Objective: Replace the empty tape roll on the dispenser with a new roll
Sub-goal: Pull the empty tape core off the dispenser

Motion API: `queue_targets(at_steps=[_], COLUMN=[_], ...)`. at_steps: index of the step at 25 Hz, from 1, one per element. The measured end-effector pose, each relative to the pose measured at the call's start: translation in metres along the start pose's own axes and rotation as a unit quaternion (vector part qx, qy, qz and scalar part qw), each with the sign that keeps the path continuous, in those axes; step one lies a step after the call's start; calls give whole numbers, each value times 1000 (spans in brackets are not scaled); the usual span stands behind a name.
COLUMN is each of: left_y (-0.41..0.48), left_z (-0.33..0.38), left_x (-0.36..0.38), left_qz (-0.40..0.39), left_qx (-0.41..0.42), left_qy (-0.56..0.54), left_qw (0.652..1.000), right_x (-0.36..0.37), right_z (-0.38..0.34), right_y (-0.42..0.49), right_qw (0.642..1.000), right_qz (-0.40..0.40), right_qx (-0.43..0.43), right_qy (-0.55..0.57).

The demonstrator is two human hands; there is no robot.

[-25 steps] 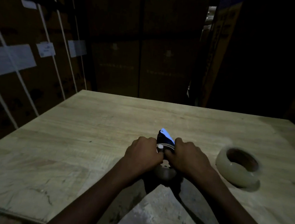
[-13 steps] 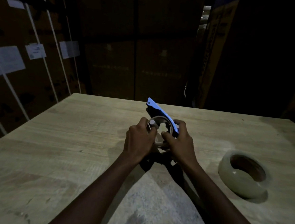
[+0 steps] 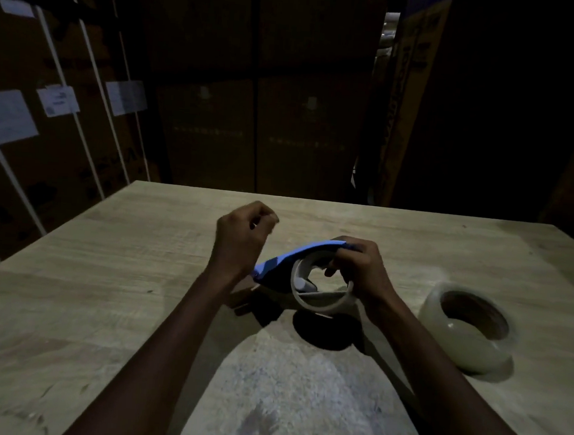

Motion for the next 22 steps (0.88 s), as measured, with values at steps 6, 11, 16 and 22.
queue_targets(at_steps=[6, 11, 16, 22], left_y=[-40, -48, -38, -24], left_z=[-15, -8, -6, -10], left_x=[62, 69, 67, 59], left_qz=[-419, -454, -391, -259], left_qx=[-191, -194, -169, -169], left_qy=[-138, -264, -297, -296], left_qw=[877, 829, 855, 904], right_x=[21, 22, 7, -9], right_z=[-5, -1, -1, 3], right_y=[-2, -1, 3, 2], right_qw=[990, 992, 997, 995], right_qz=[-119, -115, -49, 51], right_qx=[-7, 6, -12, -27], right_qy=[73, 52, 62, 77])
Point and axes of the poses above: each hand's wrist, its own y-axis towards the middle knuckle, its own x-axis out of the palm, z = x × y, the point moved 8 cm from there along y, towards the middle knuckle, and after that the axes turned 6 degrees about -z, right-handed, at the moved point
